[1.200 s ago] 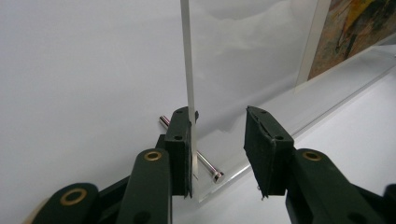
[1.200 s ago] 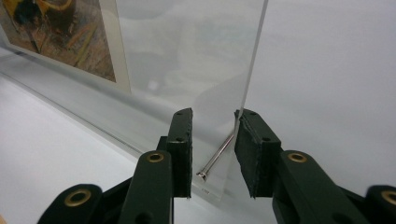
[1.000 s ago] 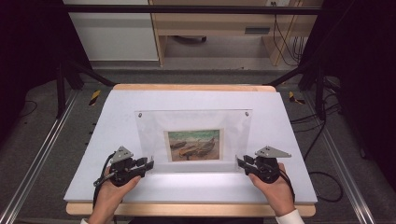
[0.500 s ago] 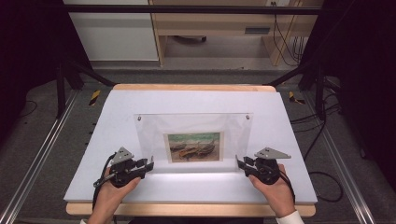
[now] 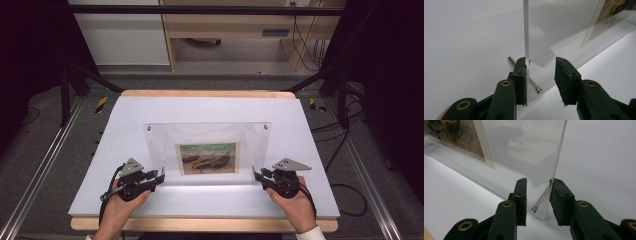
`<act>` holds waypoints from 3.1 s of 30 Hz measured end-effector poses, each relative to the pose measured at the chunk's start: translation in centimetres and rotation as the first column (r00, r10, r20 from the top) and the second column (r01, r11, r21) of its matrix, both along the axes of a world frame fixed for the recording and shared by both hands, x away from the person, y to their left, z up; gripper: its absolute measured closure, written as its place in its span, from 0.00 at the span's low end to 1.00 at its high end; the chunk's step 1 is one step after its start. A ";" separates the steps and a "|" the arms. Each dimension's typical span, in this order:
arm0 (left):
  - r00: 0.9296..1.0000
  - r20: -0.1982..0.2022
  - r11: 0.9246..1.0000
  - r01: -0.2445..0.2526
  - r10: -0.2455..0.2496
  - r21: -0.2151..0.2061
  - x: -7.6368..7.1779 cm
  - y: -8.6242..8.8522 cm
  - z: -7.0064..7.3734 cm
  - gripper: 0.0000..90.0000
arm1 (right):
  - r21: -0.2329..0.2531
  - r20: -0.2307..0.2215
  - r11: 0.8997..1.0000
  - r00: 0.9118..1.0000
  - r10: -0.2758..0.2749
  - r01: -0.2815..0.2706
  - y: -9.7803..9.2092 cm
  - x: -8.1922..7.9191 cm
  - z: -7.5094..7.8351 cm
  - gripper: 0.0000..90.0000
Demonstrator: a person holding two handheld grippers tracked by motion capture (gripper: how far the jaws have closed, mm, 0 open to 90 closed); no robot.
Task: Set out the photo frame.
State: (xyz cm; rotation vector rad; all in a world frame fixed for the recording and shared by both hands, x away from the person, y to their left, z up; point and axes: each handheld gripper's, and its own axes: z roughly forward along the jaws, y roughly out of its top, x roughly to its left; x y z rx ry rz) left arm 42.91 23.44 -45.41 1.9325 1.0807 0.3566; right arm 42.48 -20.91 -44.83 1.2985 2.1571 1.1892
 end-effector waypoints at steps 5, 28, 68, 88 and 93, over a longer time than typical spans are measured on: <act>1.000 -0.001 1.000 0.001 -0.001 0.004 0.0 0.0 0.0 0.69 | -0.004 0.000 1.000 1.000 0.004 -0.004 -0.1 0.0 0.0 0.75; 1.000 0.004 1.000 0.006 -0.006 0.025 -0.1 -0.2 0.0 0.68 | 0.002 -0.010 1.000 1.000 0.004 -0.004 -0.3 -0.3 -0.2 0.77; 0.997 0.066 0.999 0.031 -0.034 0.045 -0.3 -1.2 0.2 0.38 | -0.007 0.031 1.000 1.000 -0.004 0.004 0.3 -0.1 0.0 0.40; 0.992 0.125 0.999 0.021 -0.024 0.025 -0.3 -1.2 0.8 0.14 | -0.060 0.169 0.998 0.986 0.013 -0.002 0.7 -0.3 1.0 0.12; 0.987 0.159 1.000 0.023 -0.024 0.012 -0.4 -0.6 1.2 0.07 | -0.043 0.234 0.999 0.972 -0.011 0.021 0.2 -0.4 1.8 0.10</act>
